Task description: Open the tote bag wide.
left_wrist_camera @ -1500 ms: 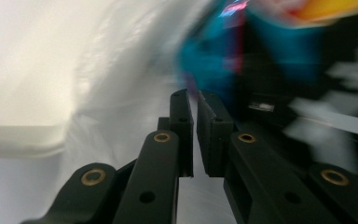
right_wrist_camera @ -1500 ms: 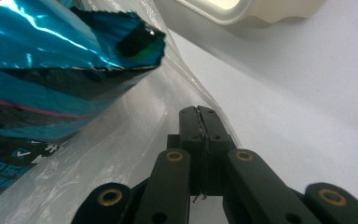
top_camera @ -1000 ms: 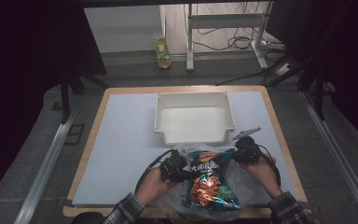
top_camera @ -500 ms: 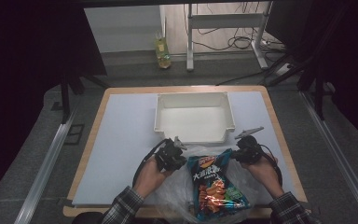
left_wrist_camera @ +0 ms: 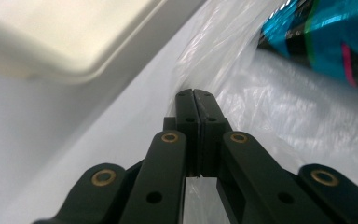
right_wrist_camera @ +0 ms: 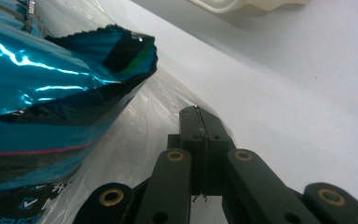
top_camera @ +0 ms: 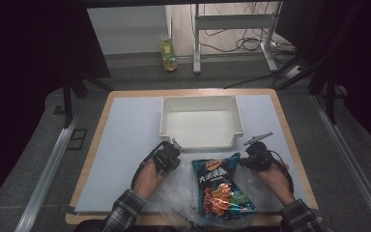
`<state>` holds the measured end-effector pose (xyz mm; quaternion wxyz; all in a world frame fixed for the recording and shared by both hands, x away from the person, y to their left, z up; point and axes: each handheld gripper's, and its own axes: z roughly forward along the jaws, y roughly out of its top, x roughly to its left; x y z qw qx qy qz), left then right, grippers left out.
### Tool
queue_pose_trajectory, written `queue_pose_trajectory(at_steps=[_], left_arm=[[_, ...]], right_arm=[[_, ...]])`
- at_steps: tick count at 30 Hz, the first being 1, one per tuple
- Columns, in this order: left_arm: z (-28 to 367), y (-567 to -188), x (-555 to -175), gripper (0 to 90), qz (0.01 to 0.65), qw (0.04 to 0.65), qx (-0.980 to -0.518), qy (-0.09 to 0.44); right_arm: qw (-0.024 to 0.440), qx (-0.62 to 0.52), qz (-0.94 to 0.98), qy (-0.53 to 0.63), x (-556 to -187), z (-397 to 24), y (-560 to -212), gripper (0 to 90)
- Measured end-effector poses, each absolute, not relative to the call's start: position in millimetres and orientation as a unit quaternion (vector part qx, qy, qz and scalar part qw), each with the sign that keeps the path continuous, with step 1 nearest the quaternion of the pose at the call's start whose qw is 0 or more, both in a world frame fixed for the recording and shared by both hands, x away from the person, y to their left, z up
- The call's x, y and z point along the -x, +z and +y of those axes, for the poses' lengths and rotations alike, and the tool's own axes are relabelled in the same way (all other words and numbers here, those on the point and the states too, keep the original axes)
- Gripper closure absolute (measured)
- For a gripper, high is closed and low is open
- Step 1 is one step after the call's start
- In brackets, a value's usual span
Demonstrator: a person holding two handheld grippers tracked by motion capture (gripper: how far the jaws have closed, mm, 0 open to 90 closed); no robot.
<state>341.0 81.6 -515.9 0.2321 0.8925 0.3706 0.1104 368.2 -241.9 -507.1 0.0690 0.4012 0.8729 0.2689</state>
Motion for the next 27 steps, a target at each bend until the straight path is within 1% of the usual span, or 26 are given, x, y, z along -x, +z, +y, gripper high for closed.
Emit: queue_pose_trajectory(at_steps=[1, 2, 5, 6, 9, 11, 13, 14, 15, 16, 17, 19, 22, 27], left_arm=[[83, -515, -340, 89.2, 0.369, 0.23, -0.894, 0.106], [83, -511, -340, 89.0, 0.364, 0.23, -0.896, 0.112], [78, -491, -334, 83.0, 0.355, 0.272, -0.885, 0.129], [74, -485, -331, 82.2, 0.344, 0.285, -0.885, 0.129], [59, -479, -327, 82.2, 0.314, 0.301, -0.895, 0.101], [51, -486, -328, 81.6, 0.298, 0.295, -0.904, 0.086], [45, -493, -332, 81.2, 0.294, 0.281, -0.91, 0.086], [43, -497, -335, 81.2, 0.299, 0.273, -0.909, 0.094], [42, -500, -339, 81.2, 0.304, 0.253, -0.912, 0.11], [41, -504, -344, 81.2, 0.316, 0.236, -0.908, 0.137], [42, -505, -347, 81.4, 0.323, 0.231, -0.906, 0.144], [43, -510, -355, 81.6, 0.338, 0.229, -0.901, 0.144], [44, -515, -362, 82.0, 0.342, 0.23, -0.901, 0.136], [51, -515, -365, 86.1, 0.358, 0.234, -0.898, 0.105]], right_arm=[[0.069, -0.401, 0.873, 0.269, -368, -242, -507, 89.5], [0.07, -0.401, 0.873, 0.269, -368, -242, -507, 89.5], [0.072, -0.399, 0.874, 0.269, -368, -242, -507, 89.4], [0.071, -0.398, 0.874, 0.269, -368, -242, -507, 89.4], [0.069, -0.4, 0.873, 0.271, -368, -242, -507, 89.4], [0.068, -0.4, 0.873, 0.271, -369, -242, -507, 89.4], [0.067, -0.4, 0.873, 0.272, -369, -243, -507, 89.4], [0.066, -0.4, 0.872, 0.273, -369, -243, -507, 89.4], [0.065, -0.4, 0.872, 0.273, -369, -243, -508, 89.4], [0.065, -0.401, 0.872, 0.273, -369, -243, -508, 89.4], [0.064, -0.401, 0.872, 0.273, -369, -243, -508, 89.4], [0.064, -0.402, 0.872, 0.273, -369, -243, -508, 89.4], [0.061, -0.403, 0.871, 0.275, -370, -244, -508, 89.4], [0.059, -0.406, 0.869, 0.275, -370, -244, -508, 89.5]])
